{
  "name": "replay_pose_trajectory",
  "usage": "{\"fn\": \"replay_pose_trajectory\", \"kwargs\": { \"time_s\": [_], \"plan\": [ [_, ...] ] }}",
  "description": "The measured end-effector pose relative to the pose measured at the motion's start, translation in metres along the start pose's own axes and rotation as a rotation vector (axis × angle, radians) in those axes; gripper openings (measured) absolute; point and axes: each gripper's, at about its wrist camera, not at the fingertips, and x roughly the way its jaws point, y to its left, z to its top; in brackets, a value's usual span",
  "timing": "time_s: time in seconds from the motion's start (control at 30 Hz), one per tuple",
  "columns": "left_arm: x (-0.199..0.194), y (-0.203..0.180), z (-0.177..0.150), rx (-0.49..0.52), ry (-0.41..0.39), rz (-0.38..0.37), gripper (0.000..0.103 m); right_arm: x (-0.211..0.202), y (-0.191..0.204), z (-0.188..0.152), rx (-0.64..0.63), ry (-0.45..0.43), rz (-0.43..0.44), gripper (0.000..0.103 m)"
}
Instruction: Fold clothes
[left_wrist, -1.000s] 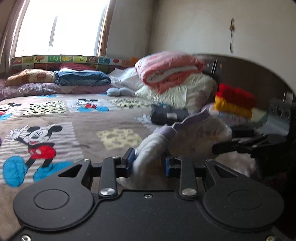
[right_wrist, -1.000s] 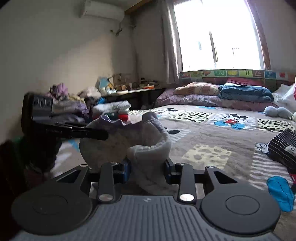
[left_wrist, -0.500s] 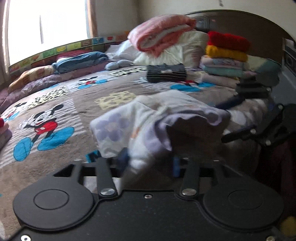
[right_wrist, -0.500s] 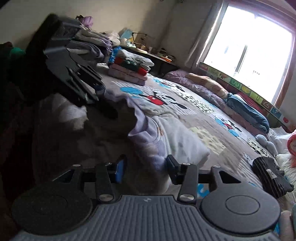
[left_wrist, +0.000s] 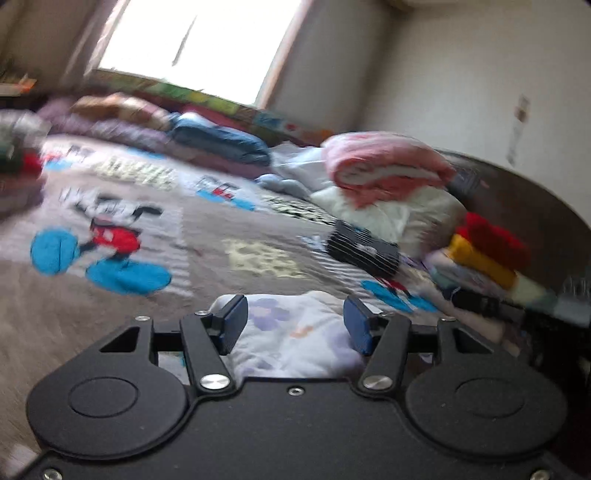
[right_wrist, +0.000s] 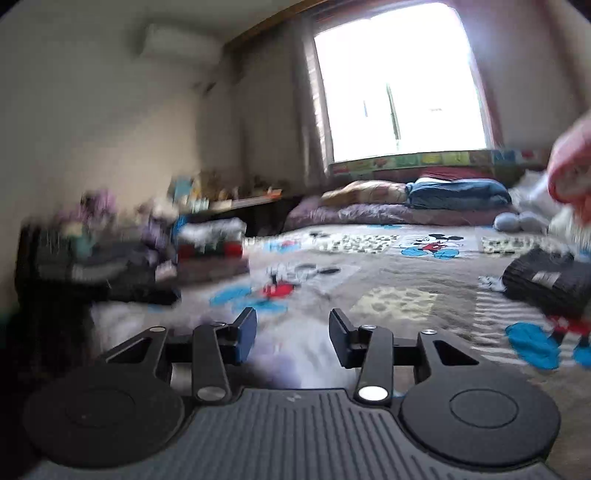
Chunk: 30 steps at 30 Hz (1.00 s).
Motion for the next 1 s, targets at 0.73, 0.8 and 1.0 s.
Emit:
{"fn": "replay_pose_trajectory", "kwargs": {
  "time_s": [0.73, 0.8, 1.0],
  "plan": [
    [-0.001, -0.039, -0.055, 0.411, 0.000, 0.138, 0.060, 0.034, 0.014, -0.068, -0.024, 0.148, -0.046, 0.040],
    [-0.013, -0.027, -0.042, 0.312, -0.062, 0.126, 0.056, 0.022, 0.014, -0.060, -0.023, 0.088, -0.059, 0.040],
    [-0.009, 0.002, -0.028, 0.049, -0.083, 0.160, 0.036, 0.012, -0.001, -0.053, 0.052, -0.015, -0.123, 0.039]
  ]
}}
